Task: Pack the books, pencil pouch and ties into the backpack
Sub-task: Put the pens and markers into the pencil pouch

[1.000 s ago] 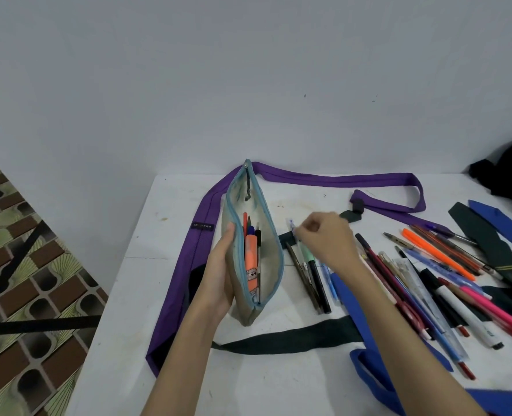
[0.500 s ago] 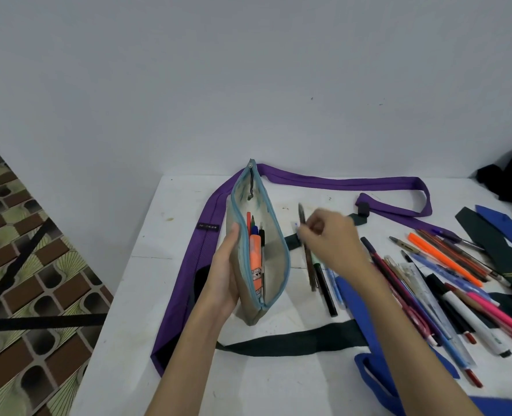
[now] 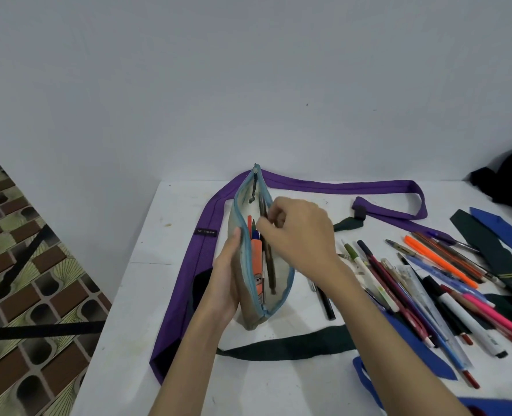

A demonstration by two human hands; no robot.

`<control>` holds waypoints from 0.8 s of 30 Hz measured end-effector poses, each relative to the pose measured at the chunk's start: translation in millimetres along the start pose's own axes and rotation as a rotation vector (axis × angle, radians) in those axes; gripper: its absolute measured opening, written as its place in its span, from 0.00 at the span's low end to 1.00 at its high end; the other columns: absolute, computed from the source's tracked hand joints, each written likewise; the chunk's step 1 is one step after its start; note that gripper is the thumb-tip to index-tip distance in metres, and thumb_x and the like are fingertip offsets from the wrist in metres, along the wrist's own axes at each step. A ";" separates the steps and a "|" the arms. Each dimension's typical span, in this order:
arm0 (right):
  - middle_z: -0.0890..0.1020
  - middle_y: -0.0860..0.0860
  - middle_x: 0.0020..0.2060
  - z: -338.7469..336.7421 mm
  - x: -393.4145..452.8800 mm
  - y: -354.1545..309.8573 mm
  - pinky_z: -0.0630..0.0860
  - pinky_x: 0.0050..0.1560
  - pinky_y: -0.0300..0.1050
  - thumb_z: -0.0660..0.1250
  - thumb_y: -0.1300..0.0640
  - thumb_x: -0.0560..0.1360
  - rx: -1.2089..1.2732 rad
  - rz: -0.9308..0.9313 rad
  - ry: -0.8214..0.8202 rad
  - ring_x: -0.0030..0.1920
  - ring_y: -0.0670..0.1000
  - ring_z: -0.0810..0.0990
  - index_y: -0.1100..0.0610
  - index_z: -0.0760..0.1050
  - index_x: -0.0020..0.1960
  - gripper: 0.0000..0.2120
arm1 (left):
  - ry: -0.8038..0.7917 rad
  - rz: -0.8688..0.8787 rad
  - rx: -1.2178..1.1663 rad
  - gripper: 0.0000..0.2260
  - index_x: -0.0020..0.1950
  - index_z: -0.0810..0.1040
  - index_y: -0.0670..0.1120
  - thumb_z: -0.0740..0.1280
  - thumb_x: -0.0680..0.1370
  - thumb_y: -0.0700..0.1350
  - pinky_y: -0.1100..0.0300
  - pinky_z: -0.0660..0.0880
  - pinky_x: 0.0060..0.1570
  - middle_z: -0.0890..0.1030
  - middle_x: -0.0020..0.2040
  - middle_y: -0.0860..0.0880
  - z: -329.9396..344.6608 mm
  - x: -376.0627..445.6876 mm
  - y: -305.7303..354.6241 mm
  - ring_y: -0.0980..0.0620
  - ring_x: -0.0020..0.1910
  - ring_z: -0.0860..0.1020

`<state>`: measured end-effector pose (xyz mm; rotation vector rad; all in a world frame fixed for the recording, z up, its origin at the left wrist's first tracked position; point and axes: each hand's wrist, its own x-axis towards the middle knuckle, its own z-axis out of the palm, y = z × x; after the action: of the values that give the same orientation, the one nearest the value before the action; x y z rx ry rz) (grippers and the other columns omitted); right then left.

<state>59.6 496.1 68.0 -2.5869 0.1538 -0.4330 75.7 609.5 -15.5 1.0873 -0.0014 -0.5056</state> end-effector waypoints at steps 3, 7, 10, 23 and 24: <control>0.74 0.47 0.36 3.6 0.6 3.9 0.65 0.39 0.44 0.63 0.48 0.75 -0.116 -0.025 0.033 0.42 0.51 0.72 0.56 0.73 0.47 0.10 | 0.067 -0.012 0.030 0.22 0.61 0.78 0.52 0.59 0.74 0.63 0.48 0.76 0.56 0.82 0.55 0.44 -1.9 0.5 -0.6 0.45 0.57 0.79; 0.68 0.44 0.29 -1.6 5.4 9.5 0.64 0.37 0.43 0.65 0.48 0.74 -0.001 -0.014 0.062 0.36 0.48 0.70 0.53 0.73 0.47 0.08 | 0.083 -0.065 0.037 0.17 0.50 0.83 0.55 0.59 0.76 0.62 0.46 0.74 0.59 0.81 0.57 0.41 -0.9 0.2 -1.3 0.44 0.58 0.78; 0.72 0.43 0.29 3.3 4.5 10.9 0.66 0.33 0.41 0.66 0.48 0.75 0.017 -0.022 -0.024 0.36 0.46 0.72 0.50 0.78 0.46 0.07 | 0.051 -0.122 -0.002 0.21 0.53 0.83 0.51 0.60 0.74 0.63 0.45 0.73 0.61 0.81 0.56 0.41 3.9 -2.0 -2.1 0.42 0.58 0.78; 0.74 0.47 0.42 17.8 0.8 19.7 0.65 0.41 0.36 0.71 0.59 0.71 0.149 -0.198 -0.091 0.43 0.45 0.67 0.52 0.81 0.51 0.09 | -0.213 -0.054 -0.099 0.44 0.72 0.64 0.54 0.79 0.59 0.50 0.55 0.79 0.43 0.80 0.56 0.44 -0.6 -0.7 -3.0 0.48 0.53 0.81; 0.73 0.47 0.42 17.0 0.7 21.1 0.66 0.41 0.35 0.71 0.60 0.71 0.215 -0.192 -0.045 0.41 0.44 0.68 0.53 0.82 0.50 0.09 | -0.205 -0.050 -0.106 0.41 0.72 0.65 0.53 0.76 0.60 0.48 0.55 0.79 0.43 0.80 0.57 0.44 -1.7 -0.5 -2.8 0.48 0.53 0.81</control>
<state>65.3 485.7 43.6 -2.4055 -0.1512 -0.4340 74.6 610.1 -18.5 0.9305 -0.1267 -0.6533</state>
